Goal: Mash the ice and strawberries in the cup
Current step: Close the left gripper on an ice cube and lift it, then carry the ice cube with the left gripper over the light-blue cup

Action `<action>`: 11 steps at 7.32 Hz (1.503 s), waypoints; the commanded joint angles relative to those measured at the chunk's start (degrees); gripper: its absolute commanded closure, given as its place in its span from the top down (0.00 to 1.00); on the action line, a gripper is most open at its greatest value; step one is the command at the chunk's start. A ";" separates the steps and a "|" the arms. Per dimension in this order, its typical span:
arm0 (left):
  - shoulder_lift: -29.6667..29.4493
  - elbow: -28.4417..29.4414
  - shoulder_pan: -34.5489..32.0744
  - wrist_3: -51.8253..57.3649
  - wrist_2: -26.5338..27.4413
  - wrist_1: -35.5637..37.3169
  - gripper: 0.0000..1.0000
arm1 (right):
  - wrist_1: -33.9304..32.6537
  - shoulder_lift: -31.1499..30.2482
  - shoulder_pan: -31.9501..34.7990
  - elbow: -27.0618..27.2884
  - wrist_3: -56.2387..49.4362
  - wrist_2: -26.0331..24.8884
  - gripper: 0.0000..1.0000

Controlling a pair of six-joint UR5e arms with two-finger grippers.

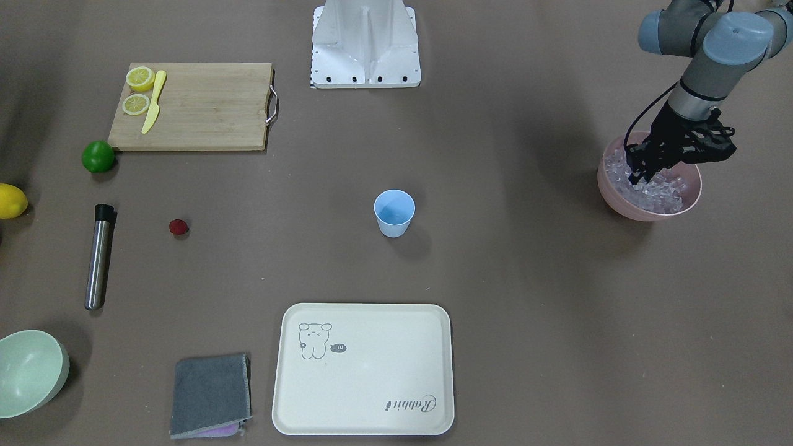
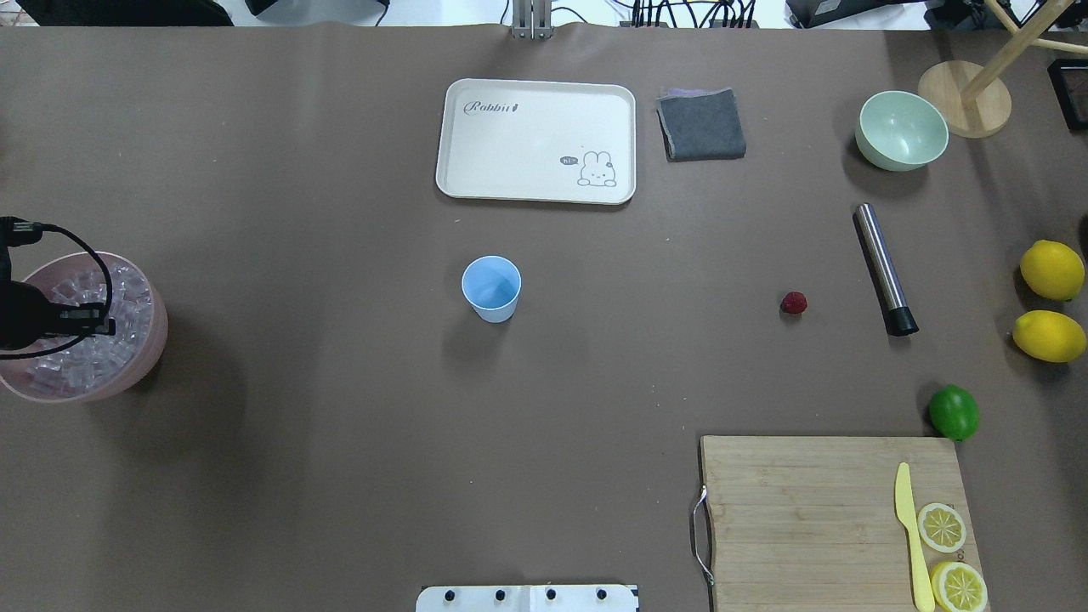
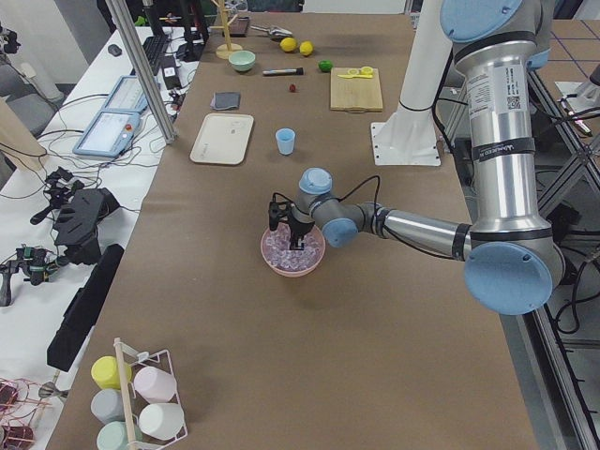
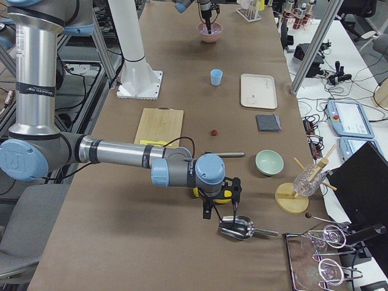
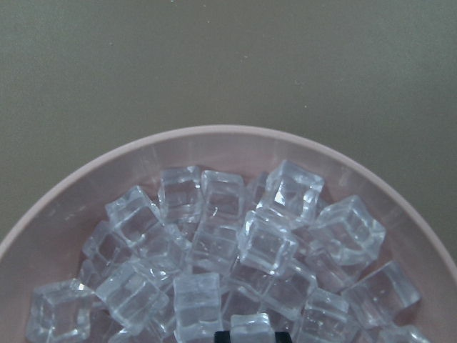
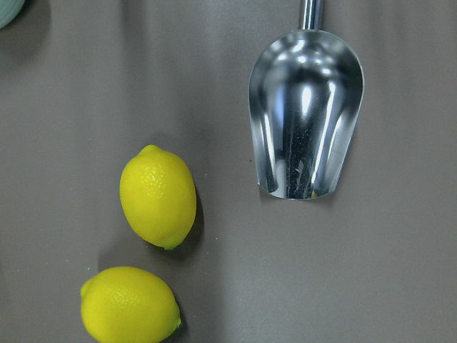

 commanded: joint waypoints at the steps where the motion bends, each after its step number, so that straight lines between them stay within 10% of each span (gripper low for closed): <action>1: 0.65 -1.79 -0.73 -0.01 -2.02 0.08 0.00 | 0.00 -0.05 0.42 0.22 -0.09 0.04 1.00; 6: -2.92 -6.11 -7.95 0.08 -4.67 0.09 0.00 | 0.26 -0.05 0.51 0.31 -0.26 -0.05 1.00; 9: -21.70 -2.95 -2.97 -14.38 -3.80 5.49 0.00 | 0.26 0.04 0.51 0.40 -0.09 -0.14 1.00; 11: -34.53 -2.86 7.63 -19.93 6.08 18.22 0.00 | 0.09 0.56 0.51 -0.29 0.09 1.26 1.00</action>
